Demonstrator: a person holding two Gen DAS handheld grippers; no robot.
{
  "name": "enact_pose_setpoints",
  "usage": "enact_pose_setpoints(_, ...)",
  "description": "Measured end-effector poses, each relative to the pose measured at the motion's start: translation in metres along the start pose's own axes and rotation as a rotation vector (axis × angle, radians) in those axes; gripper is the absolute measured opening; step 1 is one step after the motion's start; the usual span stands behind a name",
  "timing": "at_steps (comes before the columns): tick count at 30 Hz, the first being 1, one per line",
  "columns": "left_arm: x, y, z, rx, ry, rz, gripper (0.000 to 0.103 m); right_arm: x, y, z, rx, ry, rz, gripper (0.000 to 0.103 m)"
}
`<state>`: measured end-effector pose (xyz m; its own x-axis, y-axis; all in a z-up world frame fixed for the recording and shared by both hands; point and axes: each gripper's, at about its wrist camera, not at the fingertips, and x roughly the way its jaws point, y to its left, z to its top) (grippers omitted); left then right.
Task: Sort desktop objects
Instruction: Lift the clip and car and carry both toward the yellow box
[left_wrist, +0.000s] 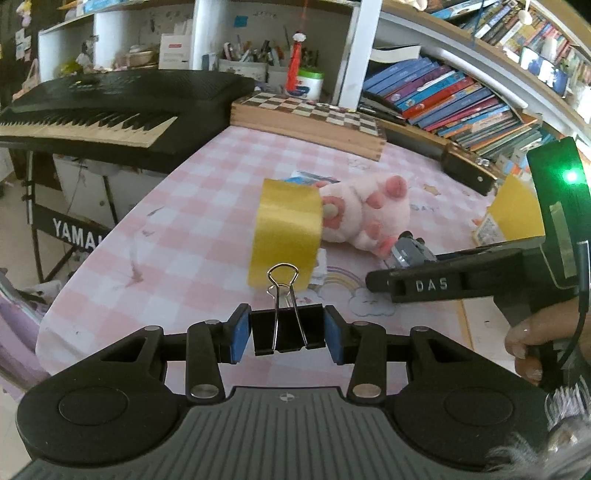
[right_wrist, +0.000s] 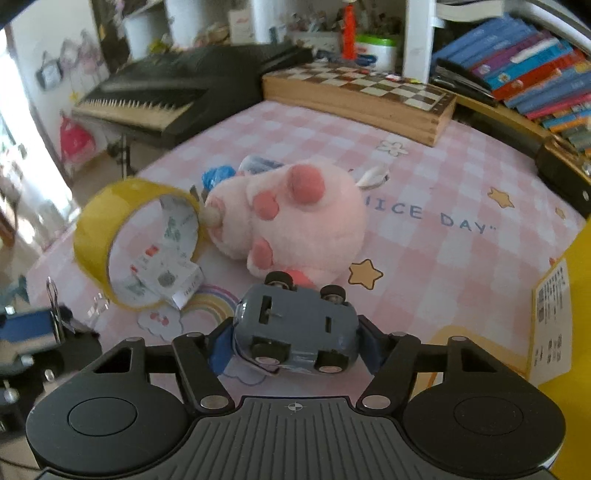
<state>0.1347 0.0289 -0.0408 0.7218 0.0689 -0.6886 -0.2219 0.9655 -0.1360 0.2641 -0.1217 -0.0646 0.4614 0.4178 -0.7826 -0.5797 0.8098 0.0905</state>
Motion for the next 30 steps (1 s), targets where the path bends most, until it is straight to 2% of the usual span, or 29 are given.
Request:
enact_pose_setpoints(18,-0.056,0.009,0.008,0.038,-0.109,-0.112,0.039,-0.087,0.027,-0.018,0.081,-0.142,-0.038,0.068)
enact_pose_setpoints(30,-0.099,-0.001,-0.004,0.137,-0.133,-0.263,0.039,-0.148,0.046,-0.07,0.185,-0.183,-0.118,0.068)
